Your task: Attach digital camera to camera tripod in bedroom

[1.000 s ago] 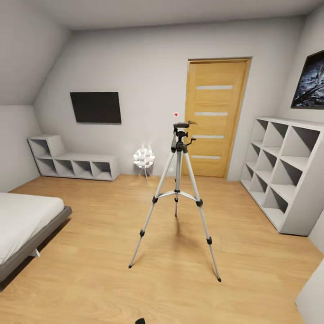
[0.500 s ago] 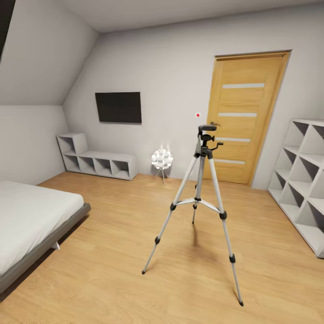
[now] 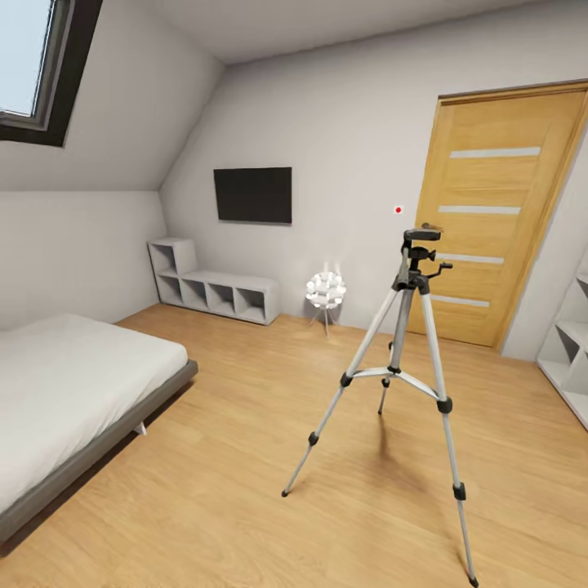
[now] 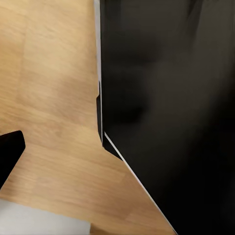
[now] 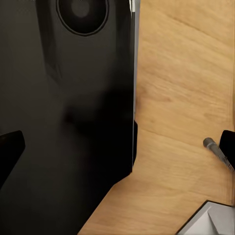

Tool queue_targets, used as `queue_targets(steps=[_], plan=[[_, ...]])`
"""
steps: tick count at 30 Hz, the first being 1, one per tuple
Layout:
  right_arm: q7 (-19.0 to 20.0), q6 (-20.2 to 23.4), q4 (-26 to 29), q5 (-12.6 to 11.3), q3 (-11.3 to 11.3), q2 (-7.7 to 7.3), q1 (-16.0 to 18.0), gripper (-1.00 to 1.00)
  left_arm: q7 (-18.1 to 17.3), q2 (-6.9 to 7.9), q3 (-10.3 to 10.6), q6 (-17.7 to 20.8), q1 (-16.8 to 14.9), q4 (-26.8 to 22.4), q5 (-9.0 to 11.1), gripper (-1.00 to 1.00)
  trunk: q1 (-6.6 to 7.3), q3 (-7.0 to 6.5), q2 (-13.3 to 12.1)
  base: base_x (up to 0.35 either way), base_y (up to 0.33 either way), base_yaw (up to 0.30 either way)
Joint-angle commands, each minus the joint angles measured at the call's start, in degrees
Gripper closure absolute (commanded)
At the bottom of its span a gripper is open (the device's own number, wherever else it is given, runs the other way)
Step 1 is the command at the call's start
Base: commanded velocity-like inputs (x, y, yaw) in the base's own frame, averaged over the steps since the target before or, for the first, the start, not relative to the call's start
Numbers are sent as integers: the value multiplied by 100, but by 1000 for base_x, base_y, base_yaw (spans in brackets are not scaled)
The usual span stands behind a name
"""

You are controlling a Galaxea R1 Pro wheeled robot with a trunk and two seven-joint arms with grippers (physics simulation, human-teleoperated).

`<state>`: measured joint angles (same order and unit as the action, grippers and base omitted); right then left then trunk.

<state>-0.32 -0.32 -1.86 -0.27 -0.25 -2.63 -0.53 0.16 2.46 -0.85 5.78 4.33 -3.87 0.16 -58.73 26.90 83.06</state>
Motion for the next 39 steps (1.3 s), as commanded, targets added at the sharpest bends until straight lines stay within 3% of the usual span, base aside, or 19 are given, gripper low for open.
queue_targets(steps=[1,8,12,18,19,21,25,26,31,32,34,39], plan=[[-3,-7,0,-2,-2,0,0,-100,2,0,-9,43,7,-26,2,-100,0,3,2,2,0,197],[-8,-266,9,5,1,-6,0,-100,2,7,-5,12,7,-108,2,-100,0,3,2,1,0,89],[-22,-642,85,10,-4,-57,0,-100,6,26,-3,11,7,-483,2,-100,0,3,2,0,0,19],[-25,-999,621,10,-9,-258,0,-100,22,127,-8,52,7,-1383,2,-100,0,3,2,0,0,5],[-23,-1058,1220,10,-10,-407,0,-100,23,225,-10,159,7,-2097,2,-100,0,3,2,0,0,1],[-22,-1067,1528,10,-13,-492,0,-100,22,263,-15,310,7,-2468,2,-100,0,3,2,0,0,0],[-24,-1068,2256,10,-21,-648,0,-100,20,366,-109,902,7,-3351,2,-100,0,3,2,0,0,0],[-27,-1024,3250,10,-28,-738,0,-100,20,429,-258,1771,7,-4557,2,-100,0,3,2,0,0,0],[-27,-735,4171,-1,-58,-768,5,-100,18,432,-317,2539,10,-5614,2,-100,0,3,2,0,0,0],[-27,-735,4171,-1,-58,-768,5,-100,18,432,-317,2539,10,-5614,2,-100,0,3,2,0,0,0],[-26,-401,4699,-4,-69,-769,25,-100,11,424,-331,2924,11,-6126,6,-100,0,3,2,0,0,0],[-34,201,5437,-7,-79,-766,145,-100,5,338,-336,3426,-112,-6686,5,-100,0,3,2,0,0,0]])
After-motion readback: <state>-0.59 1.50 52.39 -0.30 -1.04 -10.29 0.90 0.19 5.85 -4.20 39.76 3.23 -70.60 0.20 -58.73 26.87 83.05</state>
